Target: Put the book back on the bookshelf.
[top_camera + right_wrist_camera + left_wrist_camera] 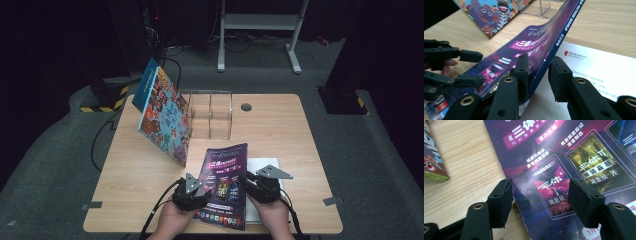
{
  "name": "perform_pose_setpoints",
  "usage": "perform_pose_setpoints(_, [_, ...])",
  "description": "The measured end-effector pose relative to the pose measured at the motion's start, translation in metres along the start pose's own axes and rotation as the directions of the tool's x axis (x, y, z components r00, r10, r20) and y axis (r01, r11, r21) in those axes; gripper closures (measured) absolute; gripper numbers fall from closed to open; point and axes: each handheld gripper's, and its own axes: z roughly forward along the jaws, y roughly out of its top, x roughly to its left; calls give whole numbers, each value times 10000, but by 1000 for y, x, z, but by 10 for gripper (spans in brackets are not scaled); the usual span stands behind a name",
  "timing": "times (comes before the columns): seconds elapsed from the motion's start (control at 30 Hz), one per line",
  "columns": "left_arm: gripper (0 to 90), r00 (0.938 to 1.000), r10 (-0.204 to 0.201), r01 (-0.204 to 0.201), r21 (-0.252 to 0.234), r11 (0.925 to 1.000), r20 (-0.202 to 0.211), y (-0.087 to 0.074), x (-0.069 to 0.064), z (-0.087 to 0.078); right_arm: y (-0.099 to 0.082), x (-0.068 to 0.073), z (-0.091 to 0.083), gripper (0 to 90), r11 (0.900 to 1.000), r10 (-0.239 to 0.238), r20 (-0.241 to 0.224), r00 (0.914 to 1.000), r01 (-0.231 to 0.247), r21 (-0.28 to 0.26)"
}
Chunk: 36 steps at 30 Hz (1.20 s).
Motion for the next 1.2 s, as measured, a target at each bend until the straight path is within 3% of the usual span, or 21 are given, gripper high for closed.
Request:
perform_pose_setpoints(0.4, [404,9996,6,-9,-102,9999,-288,0,-2,0,-4,8,-11,732,9998,86,-455,9989,-94,-178])
perform_pose_setpoints(0.5, [464,9958,385,-400,-163,9991,-835,1,-4,1,-4,9,-12,738,9996,125,-527,9985,-138,-249])
perform_pose_setpoints(0.6, [477,9928,442,-467,-205,9987,-1114,4,-2,4,-5,9,-12,746,9993,170,-601,9980,-190,-319])
perform_pose_setpoints(0.97, [450,9935,224,-256,-274,9993,-1118,3,1,4,0,16,-12,792,9947,665,-931,9934,-734,-724])
perform_pose_setpoints(1.2, [432,9931,48,-83,-299,9995,-1168,2,3,2,7,19,-9,822,9872,1216,-1216,9851,-1328,-882])
